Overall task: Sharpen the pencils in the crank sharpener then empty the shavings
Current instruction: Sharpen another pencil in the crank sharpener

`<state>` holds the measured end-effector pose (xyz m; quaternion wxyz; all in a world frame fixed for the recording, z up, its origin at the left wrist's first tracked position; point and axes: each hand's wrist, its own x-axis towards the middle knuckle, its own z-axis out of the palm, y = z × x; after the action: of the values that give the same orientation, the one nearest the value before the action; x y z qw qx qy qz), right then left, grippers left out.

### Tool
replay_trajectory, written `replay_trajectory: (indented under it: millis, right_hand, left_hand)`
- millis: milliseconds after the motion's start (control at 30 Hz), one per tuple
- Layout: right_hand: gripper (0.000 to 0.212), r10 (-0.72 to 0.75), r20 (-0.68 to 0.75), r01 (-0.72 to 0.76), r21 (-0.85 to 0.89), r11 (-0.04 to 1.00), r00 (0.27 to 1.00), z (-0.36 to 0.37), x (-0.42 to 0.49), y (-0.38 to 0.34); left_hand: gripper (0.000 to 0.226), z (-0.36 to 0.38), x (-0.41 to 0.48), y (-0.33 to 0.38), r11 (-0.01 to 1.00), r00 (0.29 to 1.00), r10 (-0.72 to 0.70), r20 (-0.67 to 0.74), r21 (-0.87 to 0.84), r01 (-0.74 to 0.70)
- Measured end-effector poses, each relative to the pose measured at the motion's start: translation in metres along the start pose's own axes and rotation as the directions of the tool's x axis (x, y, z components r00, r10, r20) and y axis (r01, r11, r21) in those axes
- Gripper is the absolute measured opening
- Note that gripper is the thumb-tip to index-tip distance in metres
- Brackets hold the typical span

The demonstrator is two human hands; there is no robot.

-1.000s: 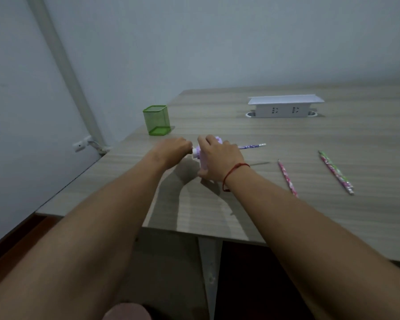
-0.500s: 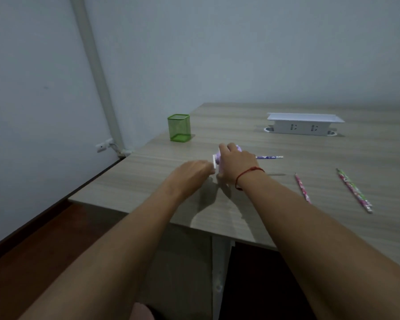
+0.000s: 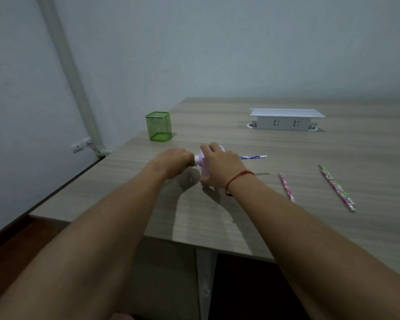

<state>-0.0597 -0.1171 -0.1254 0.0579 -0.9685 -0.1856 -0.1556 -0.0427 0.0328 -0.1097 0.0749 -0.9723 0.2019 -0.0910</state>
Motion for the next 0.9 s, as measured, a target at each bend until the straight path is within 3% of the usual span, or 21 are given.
replay_trajectory:
  millis: [133, 233, 500, 633, 733, 900]
  right_hand:
    - [0.072, 0.016, 0.021, -0.015, -0.031, 0.999, 1.0, -0.005, -0.002, 0.001]
    - [0.071, -0.014, 0.013, 0.015, -0.083, 0.996, 1.0, -0.006, -0.004, -0.002]
    - [0.07, 0.048, 0.037, -0.045, -0.09, 0.995, 0.998, -0.005, -0.001, -0.008]
    - [0.059, 0.066, 0.042, -0.063, -0.065, 0.996, 0.997, -0.007, 0.001, -0.009]
    - [0.061, 0.077, 0.077, -0.074, -0.045, 0.996, 0.994, -0.009, 0.002, -0.01]
    - [0.053, 0.028, 0.009, -0.027, -0.039, 0.999, 1.0, -0.006, -0.001, -0.006]
  left_hand:
    - [0.019, 0.001, -0.002, -0.001, 0.993, 0.997, 0.056, -0.049, 0.111, -0.05]
    - [0.017, 0.002, -0.004, -0.001, 0.998, 0.995, 0.025, -0.092, 0.052, -0.021]
    - [0.018, -0.024, -0.019, 0.005, 0.998, 0.93, 0.025, -0.367, -0.049, -0.046]
    - [0.011, -0.016, -0.044, 0.009, 0.986, 0.876, 0.101, -0.472, -0.071, -0.152]
    - [0.016, 0.01, -0.063, 0.018, 0.97, 0.902, 0.118, -0.416, -0.146, -0.194]
    - [0.023, 0.03, -0.047, 0.024, 0.986, 0.982, -0.03, -0.185, -0.167, -0.001]
